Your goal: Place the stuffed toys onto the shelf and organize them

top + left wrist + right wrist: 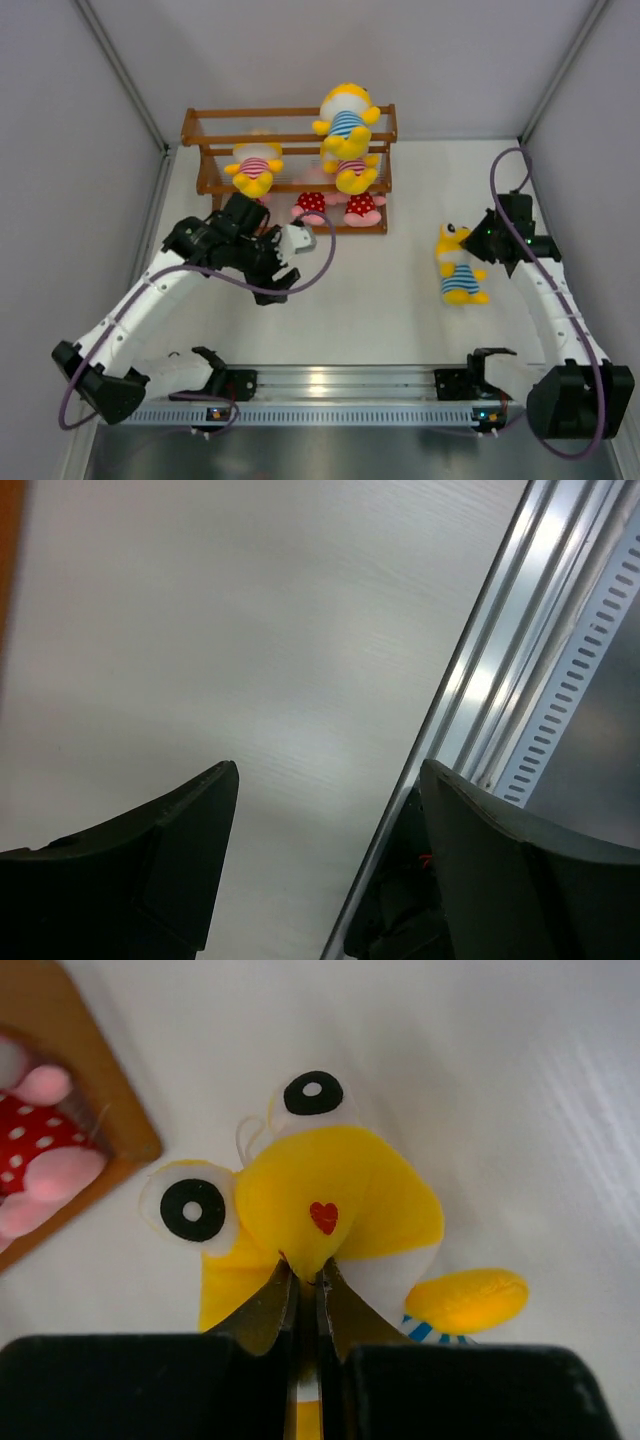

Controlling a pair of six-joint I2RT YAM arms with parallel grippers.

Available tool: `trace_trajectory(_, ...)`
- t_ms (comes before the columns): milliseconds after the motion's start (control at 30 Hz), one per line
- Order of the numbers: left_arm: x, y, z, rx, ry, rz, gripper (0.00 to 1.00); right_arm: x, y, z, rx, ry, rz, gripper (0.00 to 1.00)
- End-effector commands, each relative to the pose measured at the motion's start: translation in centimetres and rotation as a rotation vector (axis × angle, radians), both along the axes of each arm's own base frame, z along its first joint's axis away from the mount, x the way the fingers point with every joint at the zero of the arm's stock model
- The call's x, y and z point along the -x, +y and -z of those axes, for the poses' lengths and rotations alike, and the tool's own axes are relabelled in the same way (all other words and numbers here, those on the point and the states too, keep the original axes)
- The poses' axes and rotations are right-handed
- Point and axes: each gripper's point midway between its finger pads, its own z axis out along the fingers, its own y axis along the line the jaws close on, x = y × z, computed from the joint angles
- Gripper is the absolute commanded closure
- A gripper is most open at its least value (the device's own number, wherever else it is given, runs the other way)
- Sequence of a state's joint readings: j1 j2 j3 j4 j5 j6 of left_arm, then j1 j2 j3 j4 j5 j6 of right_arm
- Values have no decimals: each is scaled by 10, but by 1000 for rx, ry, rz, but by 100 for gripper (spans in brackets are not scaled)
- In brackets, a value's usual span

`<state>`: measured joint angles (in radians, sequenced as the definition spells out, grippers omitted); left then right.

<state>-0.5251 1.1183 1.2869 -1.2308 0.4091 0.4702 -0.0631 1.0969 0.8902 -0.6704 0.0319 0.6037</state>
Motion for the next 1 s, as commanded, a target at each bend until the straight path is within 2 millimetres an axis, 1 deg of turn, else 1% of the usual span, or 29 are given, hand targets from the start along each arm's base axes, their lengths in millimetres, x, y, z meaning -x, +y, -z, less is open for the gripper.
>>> trace_trajectory(0,-11,-52,-21,18,-169,164,21,0,50,-34,-189,-91,-4,100)
trace_trajectory(33,-11,-62,-24,15,-197,204,19,4,65,-37,-231,-100,-12,100)
trace_trajectory(67,-10,-74,-35,36,-240,238,17,5,72,-38,-243,-104,-14,100)
trace_trajectory(100,-2,-90,-41,52,-274,295,15,6,80,-40,-264,-114,-21,100)
trace_trajectory(133,-3,-102,-46,67,-316,323,14,11,94,-40,-300,-106,-35,100)
trace_trajectory(167,8,-118,-55,88,-352,385,14,13,104,-40,-328,-104,-54,100)
trace_trajectory(200,12,-128,-52,81,-362,416,9,15,115,-40,-354,-102,-79,100)
trace_trajectory(233,15,-138,-55,87,-386,440,6,15,121,-42,-390,-100,-64,100)
trace_trajectory(267,32,-152,-54,91,-397,502,3,16,128,-45,-417,-101,-76,100)
trace_trajectory(300,34,-160,-44,52,-412,519,2,17,135,-49,-432,-107,-91,100)
trace_trajectory(333,39,-168,-42,42,-439,553,2,17,140,-51,-453,-104,-82,100)
trace_trajectory(367,54,-177,-36,27,-459,612,2,19,145,-54,-464,-102,-95,100)
trace_trajectory(400,56,-183,-33,3,-495,626,2,19,150,-61,-473,-106,-110,100)
trace_trajectory(433,55,-187,-33,-17,-539,631,2,22,152,-61,-475,-88,-111,100)
trace_trajectory(467,62,-197,-37,6,-570,650,2,23,154,-64,-476,-86,-118,100)
trace_trajectory(533,62,-206,-37,16,-589,654,2,26,160,-72,-494,-88,-117,100)
trace_trajectory(567,62,-212,-38,30,-595,662,2,28,164,-73,-503,-85,-119,100)
trace_trajectory(633,68,-225,-35,41,-611,695,2,36,179,-74,-535,-62,-151,100)
trace_trajectory(667,69,-229,-38,52,-624,694,2,36,180,-74,-540,-61,-152,100)
trace_trajectory(700,70,-234,-36,53,-630,698,2,38,184,-74,-539,-49,-166,100)
trace_trajectory(767,71,-243,-40,72,-634,686,2,40,185,-73,-525,-43,-165,100)
trace_trajectory(800,74,-246,-42,89,-631,683,2,43,191,-75,-533,-44,-177,100)
trace_trajectory(867,83,-251,-37,93,-621,721,2,45,199,-80,-557,-59,-191,100)
trace_trajectory(933,85,-254,-27,81,-620,739,2,46,204,-86,-582,-74,-193,100)
trace_trajectory(967,82,-255,-22,65,-629,736,2,48,206,-91,-588,-82,-203,100)
